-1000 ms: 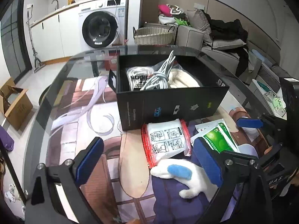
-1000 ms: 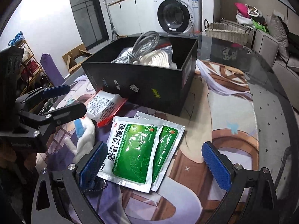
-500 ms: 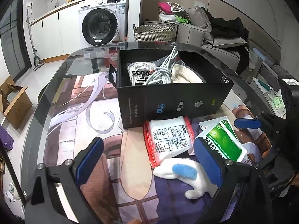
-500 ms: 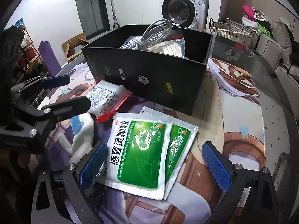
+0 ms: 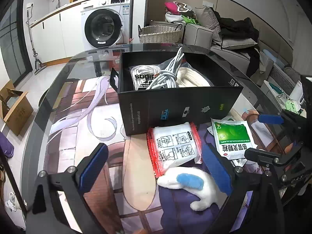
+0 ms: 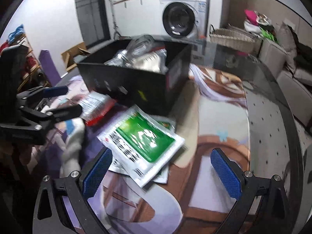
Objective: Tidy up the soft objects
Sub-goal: 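Close the right tool on two green packets while the left grasps the red-edged white packet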
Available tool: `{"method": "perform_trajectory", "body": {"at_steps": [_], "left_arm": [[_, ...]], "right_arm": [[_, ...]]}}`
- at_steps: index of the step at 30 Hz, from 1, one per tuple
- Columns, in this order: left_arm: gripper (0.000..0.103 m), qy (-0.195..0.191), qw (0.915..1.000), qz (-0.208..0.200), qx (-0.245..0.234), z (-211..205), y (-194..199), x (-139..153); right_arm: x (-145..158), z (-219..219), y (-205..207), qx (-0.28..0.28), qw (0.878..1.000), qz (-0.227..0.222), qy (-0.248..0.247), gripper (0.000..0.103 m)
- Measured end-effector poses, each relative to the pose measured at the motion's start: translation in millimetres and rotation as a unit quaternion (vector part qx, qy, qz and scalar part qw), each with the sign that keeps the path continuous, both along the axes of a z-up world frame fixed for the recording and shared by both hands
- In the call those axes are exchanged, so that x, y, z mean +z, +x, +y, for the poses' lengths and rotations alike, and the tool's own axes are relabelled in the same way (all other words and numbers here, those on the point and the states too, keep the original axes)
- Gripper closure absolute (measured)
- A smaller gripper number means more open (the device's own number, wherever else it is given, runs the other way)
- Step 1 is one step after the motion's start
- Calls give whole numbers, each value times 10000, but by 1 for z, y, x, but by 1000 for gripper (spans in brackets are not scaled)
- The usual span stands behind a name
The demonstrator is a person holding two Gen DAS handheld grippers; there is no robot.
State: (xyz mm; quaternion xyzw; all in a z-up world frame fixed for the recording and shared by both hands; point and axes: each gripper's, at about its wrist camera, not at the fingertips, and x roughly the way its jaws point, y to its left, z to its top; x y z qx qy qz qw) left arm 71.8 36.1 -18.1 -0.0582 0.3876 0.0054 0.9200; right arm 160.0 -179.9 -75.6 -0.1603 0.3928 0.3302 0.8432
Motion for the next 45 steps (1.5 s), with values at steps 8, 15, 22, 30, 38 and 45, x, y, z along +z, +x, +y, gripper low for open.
{"method": "perform_trajectory", "body": {"at_steps": [8,15,22,30,38,45], "left_arm": [[5,-28,10000,41,-14,-1,2,-1],[5,-124,9999,46,-20,5,1,-2],[5,-162,9999,37,-27,7,0,-1],[5,-148,9999,52,-40,5,0,-1],[5,-154,9998,58,-74,3,2,-2],[5,-271,9995,150,-93,5,8,-6]], "right_arm": [[-5,29,7,464,9985,-92,-288,1],[-18,41,10,698,9965,-82,-443,1],[-19,40,10,767,9965,60,-337,13],[-14,34,-3,806,9962,-80,-311,29],[-11,31,-14,963,9947,-135,-340,44],[-8,26,-18,1028,9946,-14,-105,54]]}}
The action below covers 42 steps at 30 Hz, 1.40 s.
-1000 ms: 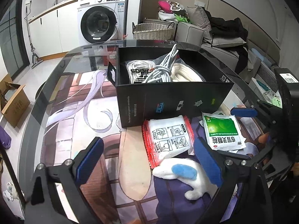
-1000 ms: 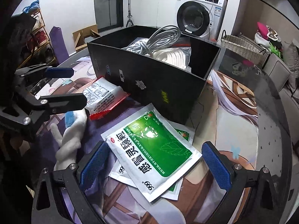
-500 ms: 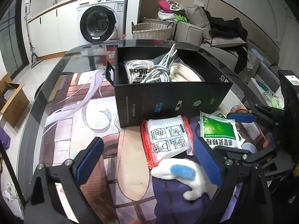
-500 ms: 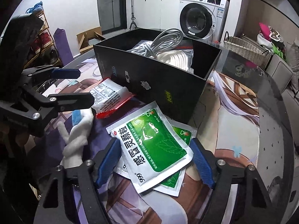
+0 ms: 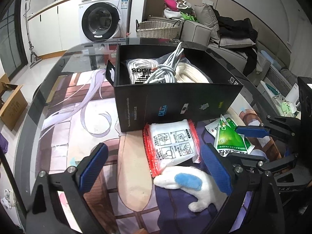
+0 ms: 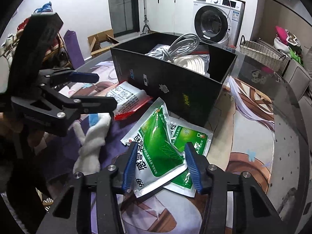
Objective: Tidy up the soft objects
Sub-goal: 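Close the right tool on two green packets while the left grasps the red-edged white packet, then lift the green packets with the right tool while the left carries the white packet over the box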
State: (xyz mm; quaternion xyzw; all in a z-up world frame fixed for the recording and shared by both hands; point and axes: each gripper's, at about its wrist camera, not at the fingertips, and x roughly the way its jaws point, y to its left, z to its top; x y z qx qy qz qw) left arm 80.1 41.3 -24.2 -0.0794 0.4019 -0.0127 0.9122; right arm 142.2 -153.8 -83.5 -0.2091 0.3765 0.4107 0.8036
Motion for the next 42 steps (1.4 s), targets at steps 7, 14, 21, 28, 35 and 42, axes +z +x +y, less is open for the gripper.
{"method": "perform_trajectory", "body": {"at_steps": [7,14,21,28,35,42], "left_arm": [[7,-302,9994,105,-124,-4,10,-5],[8,-19,9995,260,-185,-18,26,-13],[41,281,9992,244,-140,-25,28,-11],[53,417,9982,103,-417,-35,18,-7],[54,408,9980,-89,-475,-39,6,4],[54,212,9978,-514,-365,-27,-11,34]], "right_arm": [[14,-21,-7,-146,9995,-6,288,54],[19,-37,-4,-389,9983,-6,429,54],[23,-43,-1,-545,9975,-115,427,54],[23,-46,4,-610,9970,-152,444,54],[29,-46,7,-688,9958,-155,589,54],[47,-47,4,-704,9926,-240,961,54]]}}
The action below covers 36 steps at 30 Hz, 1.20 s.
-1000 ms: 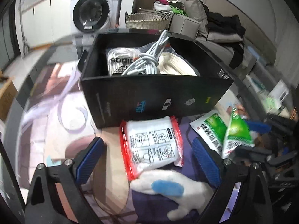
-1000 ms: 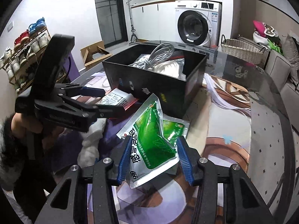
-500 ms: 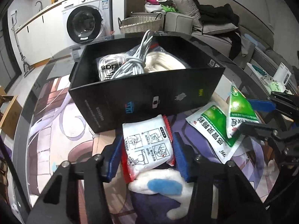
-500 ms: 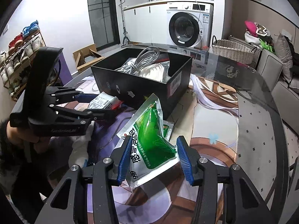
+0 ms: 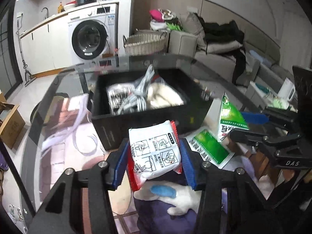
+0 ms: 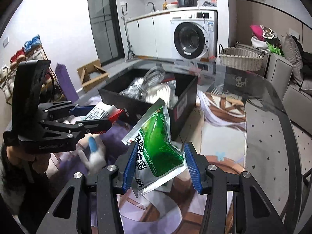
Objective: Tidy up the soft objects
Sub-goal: 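Lift the green packets with the right tool while the left carries the white packet over the box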
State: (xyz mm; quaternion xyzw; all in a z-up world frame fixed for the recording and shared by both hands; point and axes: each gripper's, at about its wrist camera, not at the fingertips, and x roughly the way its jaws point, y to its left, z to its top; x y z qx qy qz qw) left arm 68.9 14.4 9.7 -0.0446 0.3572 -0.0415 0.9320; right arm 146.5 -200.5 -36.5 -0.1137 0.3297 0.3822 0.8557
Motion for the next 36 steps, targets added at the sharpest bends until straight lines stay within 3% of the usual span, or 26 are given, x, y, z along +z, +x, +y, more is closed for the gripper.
{"method": "perform_trajectory", "body": {"at_steps": [12,28,36], "left_arm": [[53,-246,9967,-693,331,19,0,42],[53,-245,9938,-899,600,37,13,64],[53,-34,9934,-942,652,38,28,69]], "right_arm": [[35,12,4,-217,9979,-255,547,54],[61,24,29,-482,9966,-317,583,54],[65,38,49,-460,9971,-174,587,54]]}}
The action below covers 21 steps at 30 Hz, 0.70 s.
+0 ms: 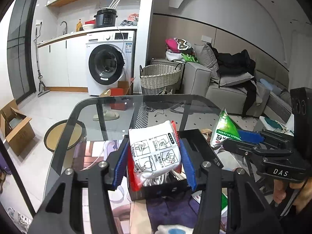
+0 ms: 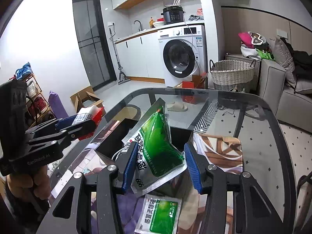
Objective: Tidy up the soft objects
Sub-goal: 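Lift the green packets with the right tool while the left carries the white packet over the box, then lower the green packets into the box and open the right tool while the left releases the white packet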
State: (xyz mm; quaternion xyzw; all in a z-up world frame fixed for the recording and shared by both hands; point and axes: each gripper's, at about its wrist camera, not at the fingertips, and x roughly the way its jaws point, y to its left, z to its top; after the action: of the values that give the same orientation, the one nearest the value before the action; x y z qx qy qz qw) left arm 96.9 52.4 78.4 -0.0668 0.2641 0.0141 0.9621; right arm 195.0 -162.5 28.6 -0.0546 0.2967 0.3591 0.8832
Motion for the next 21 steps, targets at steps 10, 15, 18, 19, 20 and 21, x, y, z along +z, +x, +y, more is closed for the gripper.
{"method": "perform_trajectory", "body": {"at_steps": [10,15,18,19,20,21], "left_arm": [[53,-60,9999,104,-32,1,31,-15],[53,-103,9995,303,-44,0,47,-30],[53,38,9994,356,8,-1,52,-36],[53,2,9992,390,-21,-1,53,-38],[53,32,9992,390,-39,-2,54,-38],[53,112,9993,356,-28,-3,54,-39]], "right_arm": [[-13,21,30,34,9996,249,-137,54],[-24,29,40,30,9991,324,-282,54],[-31,35,42,49,9984,305,-467,54],[-32,38,42,53,9982,274,-533,54],[-34,40,42,64,9980,241,-585,54],[-37,43,43,88,9975,235,-667,54]]}}
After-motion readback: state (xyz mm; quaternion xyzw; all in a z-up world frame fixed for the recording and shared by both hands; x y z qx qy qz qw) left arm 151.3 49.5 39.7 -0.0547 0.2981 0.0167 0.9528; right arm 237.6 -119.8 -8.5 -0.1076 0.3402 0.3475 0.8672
